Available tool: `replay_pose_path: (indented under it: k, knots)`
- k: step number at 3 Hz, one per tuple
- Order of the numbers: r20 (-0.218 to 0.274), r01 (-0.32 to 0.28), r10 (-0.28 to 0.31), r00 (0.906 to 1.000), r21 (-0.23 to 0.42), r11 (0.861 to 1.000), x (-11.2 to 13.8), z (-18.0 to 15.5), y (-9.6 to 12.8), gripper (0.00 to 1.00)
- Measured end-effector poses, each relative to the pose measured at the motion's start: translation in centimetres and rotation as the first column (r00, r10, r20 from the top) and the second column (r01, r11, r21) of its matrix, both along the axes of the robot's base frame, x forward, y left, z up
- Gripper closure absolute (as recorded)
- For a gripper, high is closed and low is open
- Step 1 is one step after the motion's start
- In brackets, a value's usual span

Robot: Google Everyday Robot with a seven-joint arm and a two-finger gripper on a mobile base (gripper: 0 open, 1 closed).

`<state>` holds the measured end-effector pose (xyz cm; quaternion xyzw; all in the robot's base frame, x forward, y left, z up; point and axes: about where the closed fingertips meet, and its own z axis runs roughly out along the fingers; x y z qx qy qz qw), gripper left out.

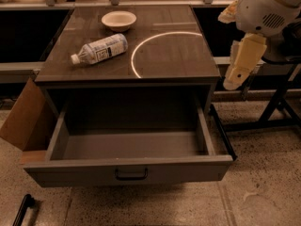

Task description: Place blue plastic bottle into top drawer

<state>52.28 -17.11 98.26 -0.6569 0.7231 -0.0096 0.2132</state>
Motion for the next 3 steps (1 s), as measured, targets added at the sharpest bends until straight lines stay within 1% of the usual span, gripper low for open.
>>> replay_pose_path:
  k: [1, 2, 3]
  knots:
    - [0.023, -0.031, 0.030, 0.9993, 0.028, 0.999, 3.6, 0.0, 1.2, 0.00]
    - [0.038, -0.073, 0.071, 0.9967, 0.041, 0.996, 8.4, -0.7, 3.4, 0.00]
    - [0.038, -0.119, 0.116, 0.9925, 0.078, 0.990, 13.4, -2.2, 6.7, 0.00]
